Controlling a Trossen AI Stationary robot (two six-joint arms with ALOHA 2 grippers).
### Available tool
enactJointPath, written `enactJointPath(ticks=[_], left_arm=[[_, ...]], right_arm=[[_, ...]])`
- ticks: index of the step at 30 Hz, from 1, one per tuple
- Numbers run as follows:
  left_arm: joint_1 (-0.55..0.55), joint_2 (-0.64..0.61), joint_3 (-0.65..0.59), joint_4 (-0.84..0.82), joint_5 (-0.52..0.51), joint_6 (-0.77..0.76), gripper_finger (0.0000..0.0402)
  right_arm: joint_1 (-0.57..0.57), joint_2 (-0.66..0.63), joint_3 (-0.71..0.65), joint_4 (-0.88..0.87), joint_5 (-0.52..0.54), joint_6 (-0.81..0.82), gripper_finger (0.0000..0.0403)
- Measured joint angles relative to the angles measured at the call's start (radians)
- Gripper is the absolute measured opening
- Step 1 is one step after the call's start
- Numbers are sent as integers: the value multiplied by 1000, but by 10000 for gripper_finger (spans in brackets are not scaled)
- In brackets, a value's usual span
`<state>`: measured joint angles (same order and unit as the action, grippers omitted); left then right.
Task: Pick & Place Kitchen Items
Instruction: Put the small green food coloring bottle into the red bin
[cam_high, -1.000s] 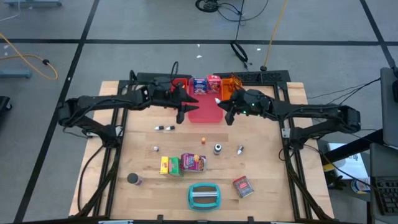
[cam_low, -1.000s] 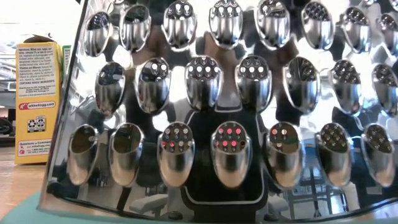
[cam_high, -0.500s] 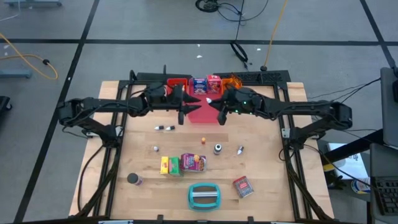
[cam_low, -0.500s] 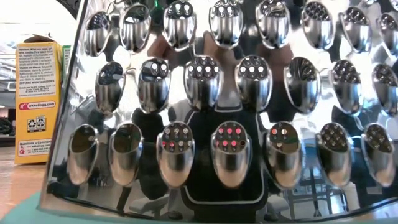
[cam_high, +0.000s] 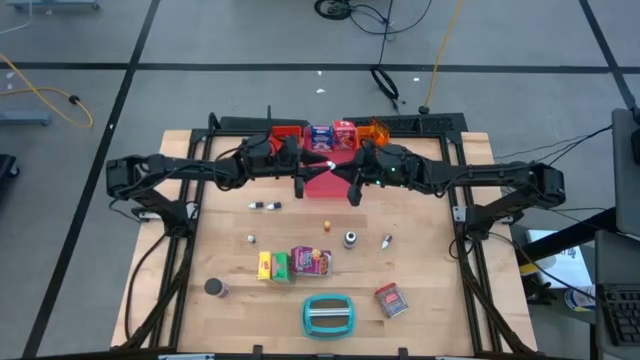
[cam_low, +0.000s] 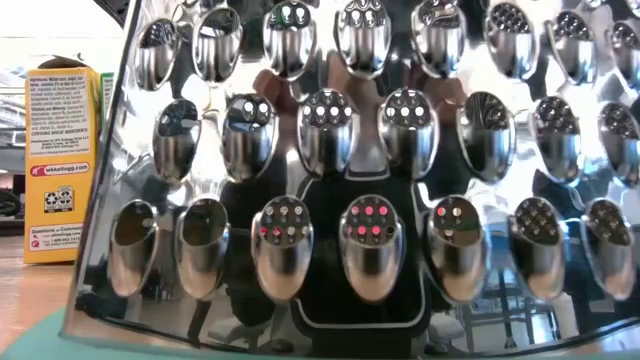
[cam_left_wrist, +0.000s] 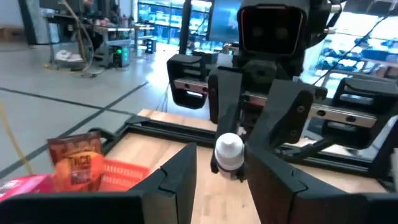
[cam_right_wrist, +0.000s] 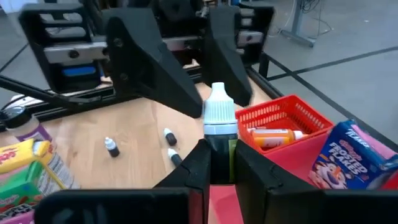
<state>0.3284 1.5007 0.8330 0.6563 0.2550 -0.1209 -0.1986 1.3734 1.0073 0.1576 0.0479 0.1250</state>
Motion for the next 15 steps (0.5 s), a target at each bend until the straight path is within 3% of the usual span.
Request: enactJointPath(ticks=[15], left_arm=[[-4, 34, 0, 64, 65, -39, 133]], right_arm=[[0, 0, 0, -1, -2, -7, 38]])
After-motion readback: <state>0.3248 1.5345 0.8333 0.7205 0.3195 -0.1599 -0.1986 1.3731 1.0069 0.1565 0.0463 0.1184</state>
